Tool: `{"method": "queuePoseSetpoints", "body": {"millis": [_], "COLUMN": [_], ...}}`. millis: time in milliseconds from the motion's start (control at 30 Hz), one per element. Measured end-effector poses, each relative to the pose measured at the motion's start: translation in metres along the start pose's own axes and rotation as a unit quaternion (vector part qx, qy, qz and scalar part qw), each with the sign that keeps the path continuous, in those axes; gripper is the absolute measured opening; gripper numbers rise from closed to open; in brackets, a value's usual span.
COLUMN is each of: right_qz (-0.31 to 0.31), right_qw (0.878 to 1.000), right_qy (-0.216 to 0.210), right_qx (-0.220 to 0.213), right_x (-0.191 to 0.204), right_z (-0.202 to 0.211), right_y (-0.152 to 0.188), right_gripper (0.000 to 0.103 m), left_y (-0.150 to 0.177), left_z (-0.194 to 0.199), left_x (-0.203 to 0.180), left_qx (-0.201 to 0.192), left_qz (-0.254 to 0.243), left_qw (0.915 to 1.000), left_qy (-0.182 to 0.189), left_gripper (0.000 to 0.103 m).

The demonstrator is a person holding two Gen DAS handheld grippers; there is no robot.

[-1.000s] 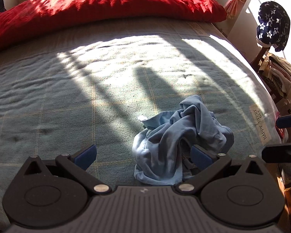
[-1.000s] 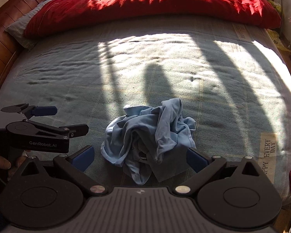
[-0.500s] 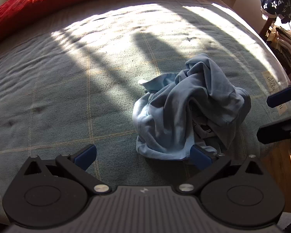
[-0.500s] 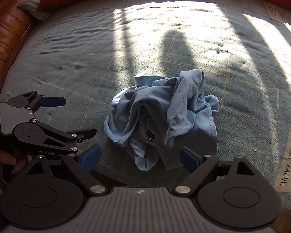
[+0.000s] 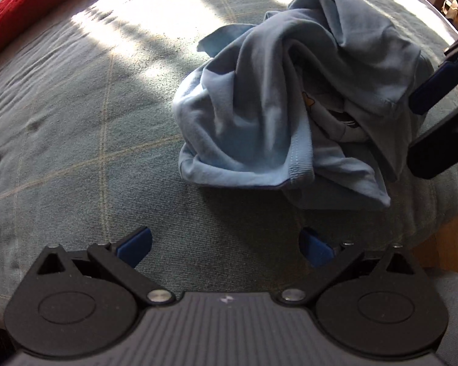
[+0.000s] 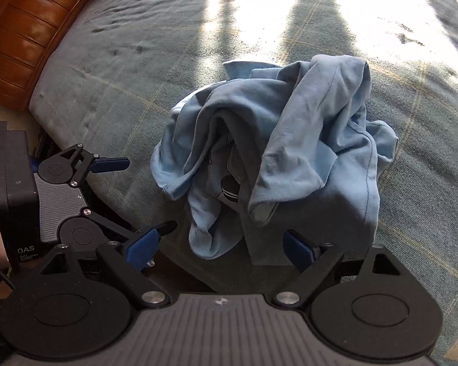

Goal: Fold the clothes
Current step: 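Move both tools down toward the crumpled light-blue shirt, then grasp the shirt collar with the left gripper while the right gripper grasps the collar too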

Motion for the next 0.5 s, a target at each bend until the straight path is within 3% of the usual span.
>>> {"method": "queuePoseSetpoints", "body": {"millis": [233, 500], "right_qz": [0.017, 0.022], "right_qw": [0.999, 0.997], "right_qy": [-0.029, -0.008], "right_qx": [-0.024, -0.069], "right_x": [0.002, -0.017], "right_z": [-0.009, -0.007], "right_y": [-0.029, -0.09], "right_gripper": [0.092, 0.092], "left_y": [-0.026, -0.088], "left_z": [0.006, 0.016], "left_x": [0.016, 0.055], "left_qx": [-0.057, -0.12], "left_qz": [-0.068, -0.094], "left_qw": [0.9957, 0.9877], "left_qy": [-0.028, -0.036], "left_gripper": [0.1, 0.1]}}
Point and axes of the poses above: each gripper's, at about its wrist camera, not at the fingertips, and z roughly against the way its jaws point, x to its left, y to its underside, the point moved 7 cm from there along -z, roughly the way its jaws point, and after that the axes turned 13 degrees about y, right-handed, at the moved point
